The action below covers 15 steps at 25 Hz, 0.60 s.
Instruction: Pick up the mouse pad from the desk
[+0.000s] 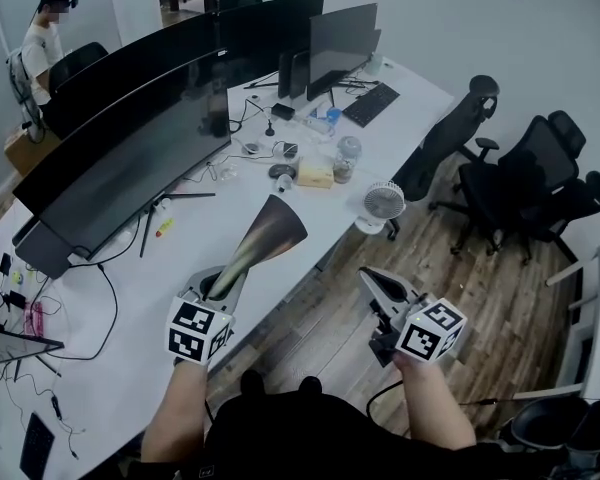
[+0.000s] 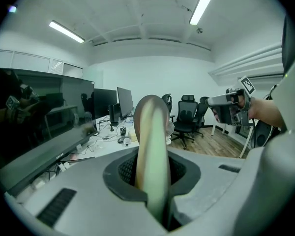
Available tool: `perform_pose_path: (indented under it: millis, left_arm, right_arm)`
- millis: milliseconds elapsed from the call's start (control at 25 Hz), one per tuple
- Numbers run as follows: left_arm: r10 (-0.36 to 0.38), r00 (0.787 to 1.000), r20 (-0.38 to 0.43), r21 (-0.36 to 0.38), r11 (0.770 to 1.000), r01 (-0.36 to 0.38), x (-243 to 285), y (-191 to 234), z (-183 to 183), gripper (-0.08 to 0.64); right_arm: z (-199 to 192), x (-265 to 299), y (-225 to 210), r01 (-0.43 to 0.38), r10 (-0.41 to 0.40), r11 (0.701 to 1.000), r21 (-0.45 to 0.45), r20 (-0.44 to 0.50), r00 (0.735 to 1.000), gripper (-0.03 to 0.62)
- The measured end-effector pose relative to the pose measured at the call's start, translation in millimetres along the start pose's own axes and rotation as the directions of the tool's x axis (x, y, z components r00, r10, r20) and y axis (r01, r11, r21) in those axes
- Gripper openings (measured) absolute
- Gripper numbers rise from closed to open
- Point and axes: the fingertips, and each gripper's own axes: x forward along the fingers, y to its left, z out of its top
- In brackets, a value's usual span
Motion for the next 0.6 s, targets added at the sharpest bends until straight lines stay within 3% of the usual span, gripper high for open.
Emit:
perform_pose_path:
  millis: [360,600]
  left_arm:
    - [0.007,0.999,0.040,-0.013,1.000,-0.007,-10.8,-13.0,22.2,0.061]
    - [-0.008,0.994,0.108,0.010,1.000,0.007,-18.8,-16.3,46.2,0.061]
  right_arm:
    - [32.5,-33.0,-18.9,0.118,-0.110,0.981,-0.154,0.059,0.992,0.005]
    - [45.9,-45.1,-25.4,0.175,-0.156,0.965,-0.197,0.108,0.982,0.005]
